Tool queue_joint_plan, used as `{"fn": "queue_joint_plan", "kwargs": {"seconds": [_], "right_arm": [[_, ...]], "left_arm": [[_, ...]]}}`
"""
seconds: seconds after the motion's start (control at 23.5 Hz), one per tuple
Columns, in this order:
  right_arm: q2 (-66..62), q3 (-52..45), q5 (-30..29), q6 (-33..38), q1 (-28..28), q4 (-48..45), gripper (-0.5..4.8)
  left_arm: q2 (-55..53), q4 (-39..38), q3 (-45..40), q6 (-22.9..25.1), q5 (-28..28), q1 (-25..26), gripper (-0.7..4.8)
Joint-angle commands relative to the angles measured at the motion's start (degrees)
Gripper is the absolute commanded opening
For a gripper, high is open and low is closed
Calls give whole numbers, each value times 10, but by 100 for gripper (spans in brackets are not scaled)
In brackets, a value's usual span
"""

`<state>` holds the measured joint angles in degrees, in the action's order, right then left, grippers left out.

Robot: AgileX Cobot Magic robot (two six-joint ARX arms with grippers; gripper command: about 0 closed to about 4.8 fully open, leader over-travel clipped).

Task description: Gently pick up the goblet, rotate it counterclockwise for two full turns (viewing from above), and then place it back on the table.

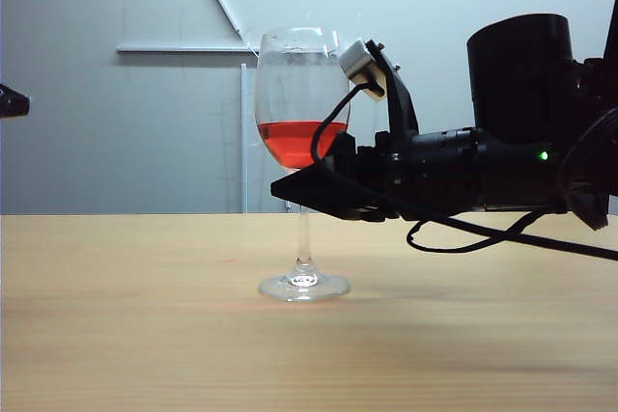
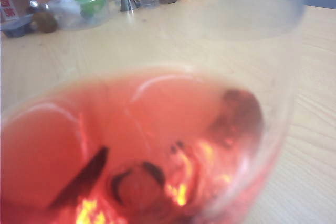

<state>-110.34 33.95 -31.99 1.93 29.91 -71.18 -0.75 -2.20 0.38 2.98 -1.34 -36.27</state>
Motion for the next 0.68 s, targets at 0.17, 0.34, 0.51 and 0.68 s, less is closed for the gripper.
{"fn": "queue_joint_plan", "kwargs": {"seconds": [0.17,0.34,0.51,0.68], "right_arm": [[2,3,0,25,1,-17,-3],[2,3,7,45,1,-38,-5],[2,3,10,141,0,-59,-5],[14,5,24,232,-1,-65,-5]], "left_arm": [[2,6,1,0,1,0,-5],[3,5,1,0,1,0,-5],[4,5,1,0,1,0,-5],[4,5,1,0,1,0,-5]]}}
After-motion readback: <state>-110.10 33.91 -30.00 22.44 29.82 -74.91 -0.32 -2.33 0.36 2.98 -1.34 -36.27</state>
